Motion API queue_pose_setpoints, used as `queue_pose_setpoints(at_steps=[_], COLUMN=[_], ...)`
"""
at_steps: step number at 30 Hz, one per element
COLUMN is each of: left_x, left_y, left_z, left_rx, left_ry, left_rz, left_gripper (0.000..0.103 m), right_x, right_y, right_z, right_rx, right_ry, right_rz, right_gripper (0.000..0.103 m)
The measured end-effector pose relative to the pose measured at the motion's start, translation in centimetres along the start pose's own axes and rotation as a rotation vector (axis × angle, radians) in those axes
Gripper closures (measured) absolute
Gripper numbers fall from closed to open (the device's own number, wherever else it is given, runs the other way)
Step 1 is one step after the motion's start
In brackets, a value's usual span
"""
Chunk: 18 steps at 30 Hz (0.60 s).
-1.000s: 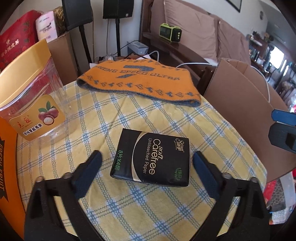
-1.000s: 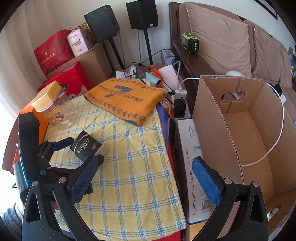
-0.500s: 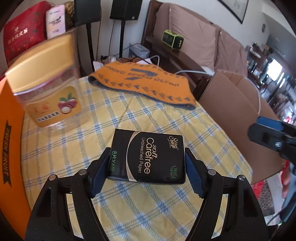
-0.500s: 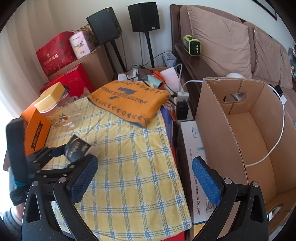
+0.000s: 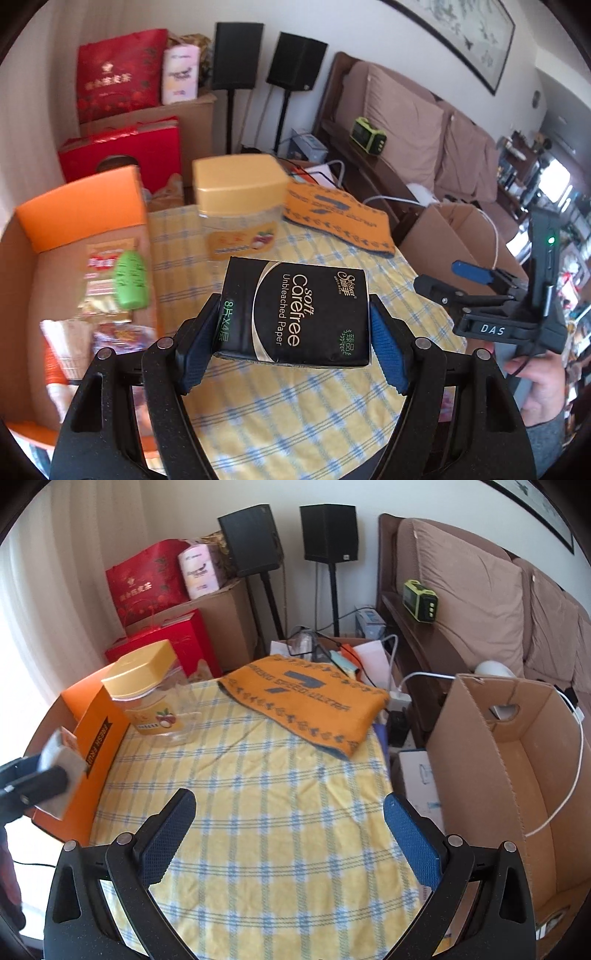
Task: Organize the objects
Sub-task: 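Close the left tool around the black Carefree tissue pack and lift it, then carry the tissue pack toward the box with the left tool while the right tool grasps the yellow-lidded jar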
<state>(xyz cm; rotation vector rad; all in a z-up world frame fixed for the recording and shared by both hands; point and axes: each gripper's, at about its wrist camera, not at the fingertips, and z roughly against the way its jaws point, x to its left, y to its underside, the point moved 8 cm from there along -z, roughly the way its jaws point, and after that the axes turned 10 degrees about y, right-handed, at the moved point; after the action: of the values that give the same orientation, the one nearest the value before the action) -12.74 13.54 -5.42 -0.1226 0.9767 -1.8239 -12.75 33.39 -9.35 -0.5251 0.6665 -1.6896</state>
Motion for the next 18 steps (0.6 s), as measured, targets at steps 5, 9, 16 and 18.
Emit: queue_pose_setpoints(at_steps=[5, 9, 16, 18], left_x=[3.2, 5.6, 9.1, 10.0], left_y=[-0.3, 0.1, 1.3, 1.7], left_z=[3.2, 5.1, 7.0, 7.3], left_rx=[-0.038, -0.056, -0.072, -0.072], left_ry=[-0.065, -0.100, -0.120, -0.124], left_rz=[0.030, 0.058, 0.116, 0.129], left_gripper=[0.030, 0.030, 0.030, 0.030], right_x=[3.3, 6.6, 11.8, 13.1], right_y=[-0.6, -1.4, -3.9, -4.7], right_z=[-0.2, -0.2, -0.4, -0.8], right_rx=[-0.021, -0.043, -0.126, -0.146], right_ry=[-0.032, -0.062, -0.101, -0.092], right_rz=[0.032, 0.070, 0.112, 0.120], right_gripper=[0.000, 0.000, 0.000, 0.000])
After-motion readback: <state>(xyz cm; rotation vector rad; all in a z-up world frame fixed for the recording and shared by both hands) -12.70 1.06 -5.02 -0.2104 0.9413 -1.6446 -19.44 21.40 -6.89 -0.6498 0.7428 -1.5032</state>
